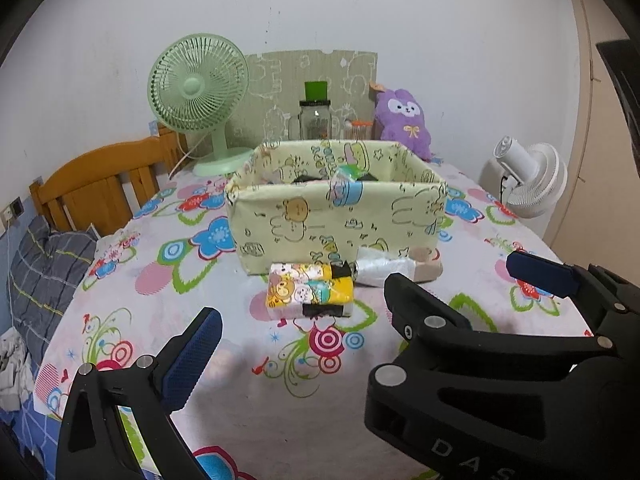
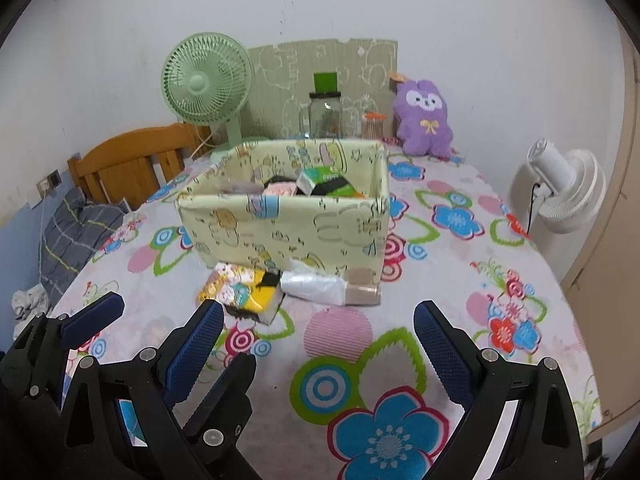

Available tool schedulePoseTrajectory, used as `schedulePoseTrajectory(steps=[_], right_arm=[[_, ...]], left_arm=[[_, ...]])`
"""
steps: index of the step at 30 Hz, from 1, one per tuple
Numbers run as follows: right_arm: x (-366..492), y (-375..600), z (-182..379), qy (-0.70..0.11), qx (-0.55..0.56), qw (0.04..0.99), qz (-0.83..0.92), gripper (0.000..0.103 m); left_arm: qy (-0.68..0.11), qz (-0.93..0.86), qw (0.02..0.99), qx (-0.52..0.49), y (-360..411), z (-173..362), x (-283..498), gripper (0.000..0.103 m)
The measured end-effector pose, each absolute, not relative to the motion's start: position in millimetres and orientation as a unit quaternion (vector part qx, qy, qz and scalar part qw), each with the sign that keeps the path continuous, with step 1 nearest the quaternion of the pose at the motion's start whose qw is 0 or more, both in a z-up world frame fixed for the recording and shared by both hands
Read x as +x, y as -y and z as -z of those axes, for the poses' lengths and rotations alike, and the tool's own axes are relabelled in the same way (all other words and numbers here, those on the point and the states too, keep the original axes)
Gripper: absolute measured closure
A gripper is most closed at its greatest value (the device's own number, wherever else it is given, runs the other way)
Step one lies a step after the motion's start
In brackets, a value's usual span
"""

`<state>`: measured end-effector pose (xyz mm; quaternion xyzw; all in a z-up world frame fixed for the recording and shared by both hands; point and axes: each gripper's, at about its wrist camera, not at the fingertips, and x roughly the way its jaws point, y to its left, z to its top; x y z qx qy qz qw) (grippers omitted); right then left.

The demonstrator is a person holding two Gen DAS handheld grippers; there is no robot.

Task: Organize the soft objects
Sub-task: 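Reach both open tools toward the yellow printed pack beside the box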

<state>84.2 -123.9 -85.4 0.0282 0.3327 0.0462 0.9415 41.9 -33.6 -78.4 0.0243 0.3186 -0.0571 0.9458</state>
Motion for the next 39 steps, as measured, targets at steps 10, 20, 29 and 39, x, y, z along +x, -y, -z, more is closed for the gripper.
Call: schedulePoseTrajectory(steps=[10,20,29,39], right_arm=[[99.1,130.6,108.4,-0.354,0.046,0.934,-0.029,0.005],[120.8,136.6,119.2,-0.371,0.056,0.926,-0.027,0.005],[141.4,137.4,122.5,-0.378,0.064,0.923,-0.024,0.005],[157.6,137.0,131.5,-0.389,0.07,0.918,-0.024,0.005]], left_arm=[[-0.343,0.053,0.937,0.026,34.1,98.9,58.6,0.001],[-0.36,0.048,0.931,0.037,38.9,109.8,85.5,0.001],[-0.374,0.034,0.926,0.039,32.9,115.0,110.4,0.001],[-0.394,0.034,0.917,0.044,37.9,123.6,131.3,0.001]])
